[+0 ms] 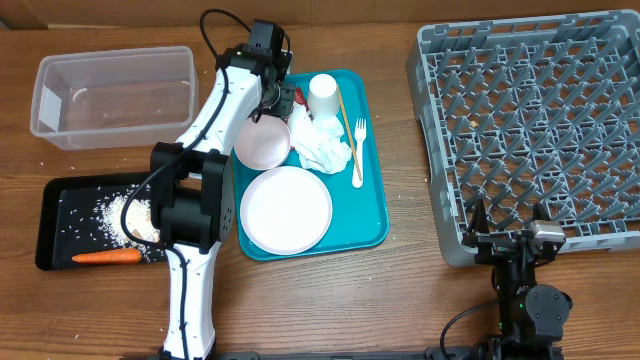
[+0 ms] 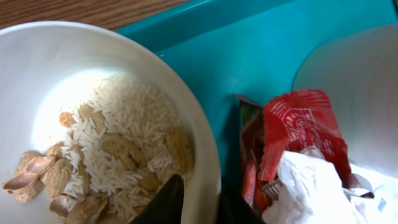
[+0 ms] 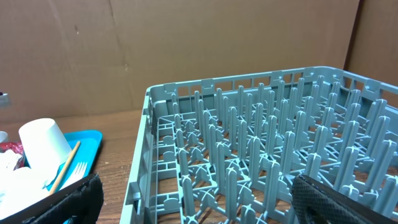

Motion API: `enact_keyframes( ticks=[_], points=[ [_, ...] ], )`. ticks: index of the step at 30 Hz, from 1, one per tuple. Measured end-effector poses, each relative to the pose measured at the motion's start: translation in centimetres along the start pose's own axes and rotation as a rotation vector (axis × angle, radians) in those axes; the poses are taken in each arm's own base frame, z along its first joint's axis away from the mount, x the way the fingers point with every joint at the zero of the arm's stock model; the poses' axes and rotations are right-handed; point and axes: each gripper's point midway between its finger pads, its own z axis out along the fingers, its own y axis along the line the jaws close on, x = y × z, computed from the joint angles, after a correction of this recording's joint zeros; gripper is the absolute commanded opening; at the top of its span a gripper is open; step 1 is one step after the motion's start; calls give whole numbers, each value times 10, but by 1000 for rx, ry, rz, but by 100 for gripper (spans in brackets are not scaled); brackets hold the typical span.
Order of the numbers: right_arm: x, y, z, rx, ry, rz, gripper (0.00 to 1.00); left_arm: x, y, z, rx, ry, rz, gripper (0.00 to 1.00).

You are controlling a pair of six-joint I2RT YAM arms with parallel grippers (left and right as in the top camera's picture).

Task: Sort waste into correct bins and load items into the dishwasher rack
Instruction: 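Grip the rim of the second bowl with food using the left gripper, then carry the bowl over the black tray and tip out the food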

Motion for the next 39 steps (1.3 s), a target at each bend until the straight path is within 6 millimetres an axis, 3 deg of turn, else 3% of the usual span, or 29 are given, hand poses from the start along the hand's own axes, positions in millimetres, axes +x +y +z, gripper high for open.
enact_keyframes(
  ticks=[3,9,16,23,27,33,36,39],
  points=[
    [0,0,0,0,0,0,100,0,-2,0,0,-1,7,4],
    [0,0,0,0,0,0,100,-6,0,-6,-17,-24,8,4],
    [0,0,0,0,0,0,100,-17,0,-38,-14,-74,-21,4],
    [0,0,0,0,0,0,100,-34,-1,-97,-9,-173,-23,4],
    [0,0,0,0,0,0,100,-33,-2,-127,-6,-198,-37,4],
    [0,0,0,0,0,0,100,-3,-1,-178,-4,-148,-103,4],
    [0,0,0,0,0,0,100,18,1,-221,1,-142,-165,4],
    [0,0,0,0,1,0,100,46,10,-280,2,-176,-235,4]
  ],
)
